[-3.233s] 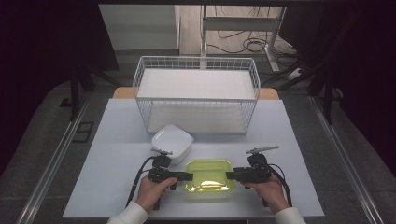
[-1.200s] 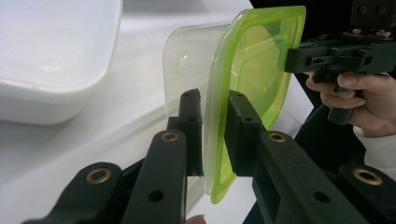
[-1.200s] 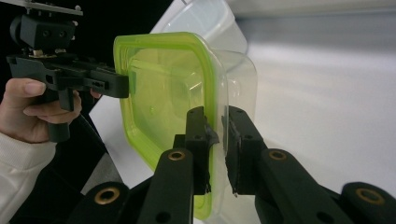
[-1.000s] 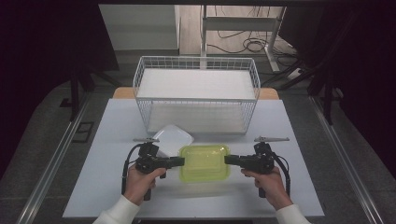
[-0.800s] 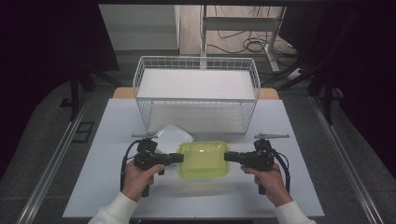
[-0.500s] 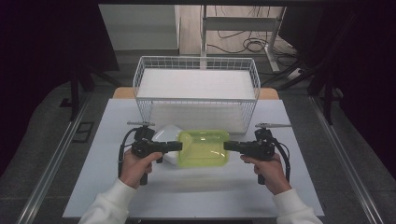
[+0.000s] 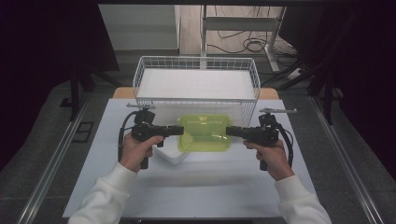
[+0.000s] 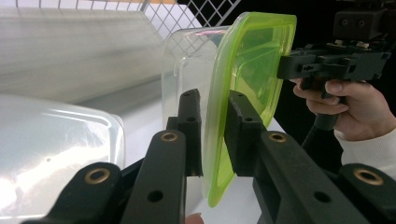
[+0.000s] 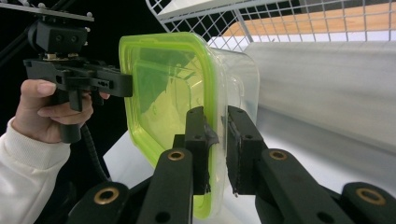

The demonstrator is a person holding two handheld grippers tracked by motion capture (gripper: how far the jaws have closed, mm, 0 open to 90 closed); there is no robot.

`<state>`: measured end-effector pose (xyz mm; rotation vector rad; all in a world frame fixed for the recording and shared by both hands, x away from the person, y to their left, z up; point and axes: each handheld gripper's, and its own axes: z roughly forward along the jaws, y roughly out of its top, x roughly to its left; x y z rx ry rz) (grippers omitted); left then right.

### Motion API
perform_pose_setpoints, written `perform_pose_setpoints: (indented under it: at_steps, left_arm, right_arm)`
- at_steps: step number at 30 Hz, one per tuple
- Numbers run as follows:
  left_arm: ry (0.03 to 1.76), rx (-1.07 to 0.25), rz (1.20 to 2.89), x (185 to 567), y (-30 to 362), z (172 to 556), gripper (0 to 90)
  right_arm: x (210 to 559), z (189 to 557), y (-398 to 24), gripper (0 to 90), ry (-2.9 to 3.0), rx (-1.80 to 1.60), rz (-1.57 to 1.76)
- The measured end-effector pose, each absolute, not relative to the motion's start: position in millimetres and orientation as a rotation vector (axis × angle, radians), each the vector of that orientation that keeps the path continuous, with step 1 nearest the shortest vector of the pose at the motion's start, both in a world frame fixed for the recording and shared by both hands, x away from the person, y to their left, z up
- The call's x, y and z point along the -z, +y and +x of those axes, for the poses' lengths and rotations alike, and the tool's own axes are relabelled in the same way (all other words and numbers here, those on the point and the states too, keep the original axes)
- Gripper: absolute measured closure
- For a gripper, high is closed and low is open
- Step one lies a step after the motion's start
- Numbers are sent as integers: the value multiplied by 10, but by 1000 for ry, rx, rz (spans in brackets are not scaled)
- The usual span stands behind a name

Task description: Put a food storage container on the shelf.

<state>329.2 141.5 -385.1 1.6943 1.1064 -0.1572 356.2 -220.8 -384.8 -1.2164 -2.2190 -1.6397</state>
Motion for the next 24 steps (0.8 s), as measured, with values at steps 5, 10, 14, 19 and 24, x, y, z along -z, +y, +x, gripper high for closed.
perform_pose_setpoints:
  at_steps: [5, 10, 14, 19, 24]
  left_arm:
    - [1103, 147, 1691, 3767, 1434, 3360, 782]
    - [1099, 140, 1684, 3666, 1455, 3447, 782]
    - [1091, 137, 1674, 3556, 1490, 3550, 782]
    - [1079, 120, 1679, 3399, 1540, 3697, 783]
    - [1074, 129, 1658, 3270, 1595, 3862, 783]
  right_arm:
    - [3776, 3629, -2186, 788, -2227, 1661, -1213]
    - [3666, 3702, -2157, 788, -2236, 1670, -1213]
    - [3547, 3799, -2132, 788, -2246, 1690, -1201]
    - [3392, 3939, -2088, 788, -2250, 1704, -1197]
    - [3228, 4088, -2040, 789, -2258, 1725, -1187]
